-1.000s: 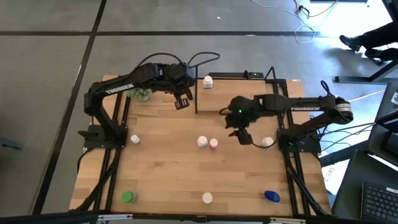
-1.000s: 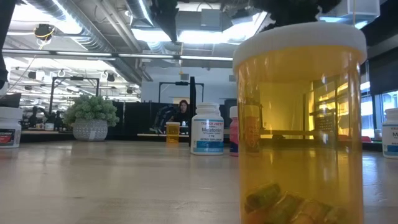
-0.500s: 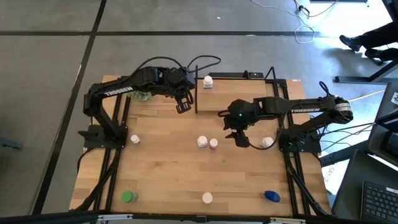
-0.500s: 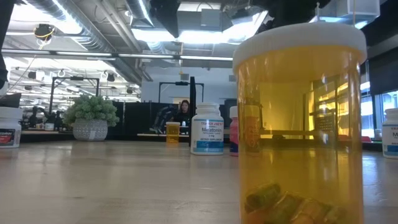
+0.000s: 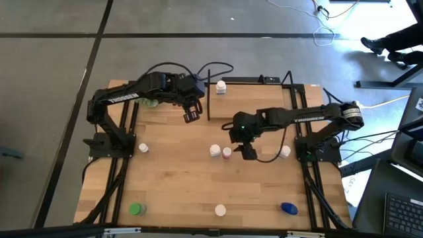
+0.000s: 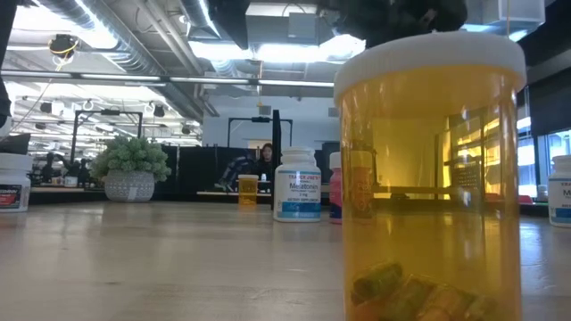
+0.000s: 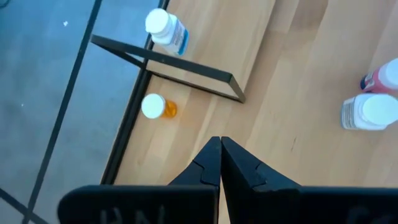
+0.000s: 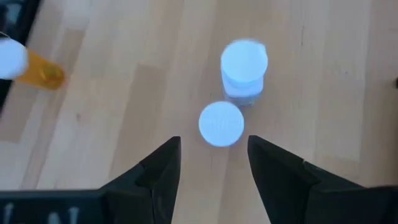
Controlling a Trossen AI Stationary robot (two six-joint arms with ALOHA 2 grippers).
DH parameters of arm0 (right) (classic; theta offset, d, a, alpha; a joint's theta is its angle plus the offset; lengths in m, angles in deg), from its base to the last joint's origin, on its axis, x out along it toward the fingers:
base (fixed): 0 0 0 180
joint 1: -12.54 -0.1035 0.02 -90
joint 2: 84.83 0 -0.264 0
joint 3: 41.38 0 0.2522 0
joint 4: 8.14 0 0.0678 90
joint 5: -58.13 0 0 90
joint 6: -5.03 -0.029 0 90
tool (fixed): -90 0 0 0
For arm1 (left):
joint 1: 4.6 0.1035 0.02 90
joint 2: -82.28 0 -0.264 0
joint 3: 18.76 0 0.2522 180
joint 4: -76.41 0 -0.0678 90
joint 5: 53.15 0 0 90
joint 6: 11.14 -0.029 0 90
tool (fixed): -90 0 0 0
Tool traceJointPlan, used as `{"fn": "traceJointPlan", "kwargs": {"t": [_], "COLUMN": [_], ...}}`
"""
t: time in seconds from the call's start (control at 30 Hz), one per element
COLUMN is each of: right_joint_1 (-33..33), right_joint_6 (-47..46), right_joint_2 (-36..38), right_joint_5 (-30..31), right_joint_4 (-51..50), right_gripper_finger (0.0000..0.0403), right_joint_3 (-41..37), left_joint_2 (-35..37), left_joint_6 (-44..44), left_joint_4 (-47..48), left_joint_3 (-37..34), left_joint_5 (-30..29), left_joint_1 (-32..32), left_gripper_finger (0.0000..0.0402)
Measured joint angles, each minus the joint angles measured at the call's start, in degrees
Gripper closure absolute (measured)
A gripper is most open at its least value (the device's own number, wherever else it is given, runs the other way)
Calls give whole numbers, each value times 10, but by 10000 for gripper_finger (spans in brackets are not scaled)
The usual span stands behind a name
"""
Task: Pick and place medicine bottles onto shelf by color
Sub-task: Put the pink medicine bottle on the shelf
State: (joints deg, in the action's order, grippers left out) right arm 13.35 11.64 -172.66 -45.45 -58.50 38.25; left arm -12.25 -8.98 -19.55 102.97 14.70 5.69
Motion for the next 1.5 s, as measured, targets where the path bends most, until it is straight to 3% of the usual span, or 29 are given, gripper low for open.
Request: {"fn": "traceJointPlan", "kwargs": {"t": [0.33,0.6,0.73,1.27,1.5], "right_joint_1": [0,0,0,0,0], "right_joint_6": [12,12,12,29,44], "right_joint_2": [-45,-44,-53,-61,-69], "right_joint_5": [2,4,-3,8,4], "right_joint_4": [11,21,22,56,53], "right_gripper_finger": [216,273,279,174,166], "right_joint_3": [0,0,0,0,0], "left_joint_2": [14,13,13,13,13], "left_joint_6": [-12,-12,-12,-12,-12], "left_joint_4": [6,7,7,7,7], "left_joint_3": [0,0,0,0,0], "left_joint_5": [0,1,1,1,1], "left_joint_1": [0,0,0,0,0], "left_gripper_finger": [401,401,401,401,401]}}
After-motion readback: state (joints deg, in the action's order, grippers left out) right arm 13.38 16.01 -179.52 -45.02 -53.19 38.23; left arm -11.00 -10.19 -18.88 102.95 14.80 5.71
